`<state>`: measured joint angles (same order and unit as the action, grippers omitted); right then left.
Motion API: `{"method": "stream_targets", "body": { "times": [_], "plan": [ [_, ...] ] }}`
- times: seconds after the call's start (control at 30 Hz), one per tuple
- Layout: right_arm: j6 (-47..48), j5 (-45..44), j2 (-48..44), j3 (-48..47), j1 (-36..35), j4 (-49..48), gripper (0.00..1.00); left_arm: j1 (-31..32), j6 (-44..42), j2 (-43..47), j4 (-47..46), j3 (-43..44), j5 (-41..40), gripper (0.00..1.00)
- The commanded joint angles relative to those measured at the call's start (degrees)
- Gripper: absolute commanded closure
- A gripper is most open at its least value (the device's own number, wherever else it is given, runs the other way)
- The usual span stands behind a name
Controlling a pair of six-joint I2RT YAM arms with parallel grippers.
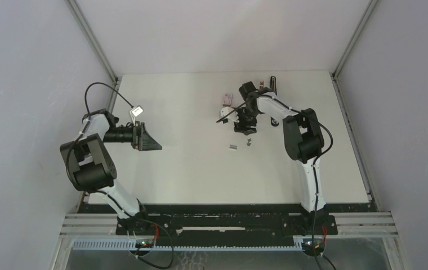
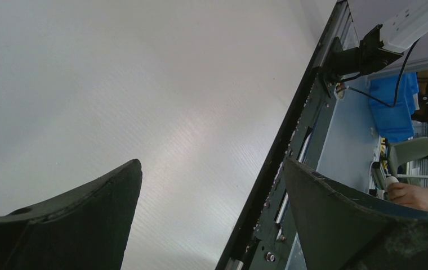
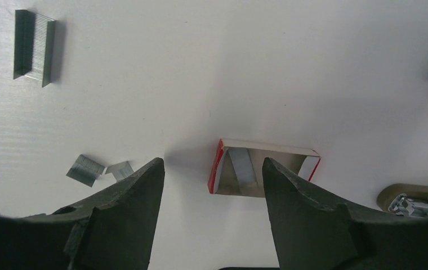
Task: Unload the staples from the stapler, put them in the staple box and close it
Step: Place the staple in the staple box.
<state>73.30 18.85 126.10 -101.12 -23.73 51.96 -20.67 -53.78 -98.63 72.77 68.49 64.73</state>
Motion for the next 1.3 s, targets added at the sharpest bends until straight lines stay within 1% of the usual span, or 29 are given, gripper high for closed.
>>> {"method": "stream_targets", "body": {
  "times": [0.0, 0.53, 0.83, 1.13, 1.27],
  "plan": [
    [-2.2, -0.2, 0.0, -1.4, -0.1, -2.5, 0.35, -0.3, -1.9, -0.2, 0.9, 3.5, 1.9, 0.00],
    [-3.9, -1.5, 1.7, -2.3, 1.0, -3.0, 0.32, -0.4, -2.1, -0.3, 1.0, 3.6, 2.0, 0.00],
    [-4.9, -0.6, 3.5, -4.9, 1.3, 0.3, 0.32, -0.3, -2.2, -0.4, 1.2, 3.6, 2.0, 0.00],
    [-5.8, 0.0, 5.2, -8.9, 1.9, 4.9, 0.38, -0.3, -2.3, -0.4, 1.3, 3.6, 2.1, 0.00],
    [-5.9, 0.3, 5.6, -10.0, 2.0, 6.2, 0.43, -0.4, -2.3, -0.4, 1.3, 3.6, 2.1, 0.00]
  ]
}}
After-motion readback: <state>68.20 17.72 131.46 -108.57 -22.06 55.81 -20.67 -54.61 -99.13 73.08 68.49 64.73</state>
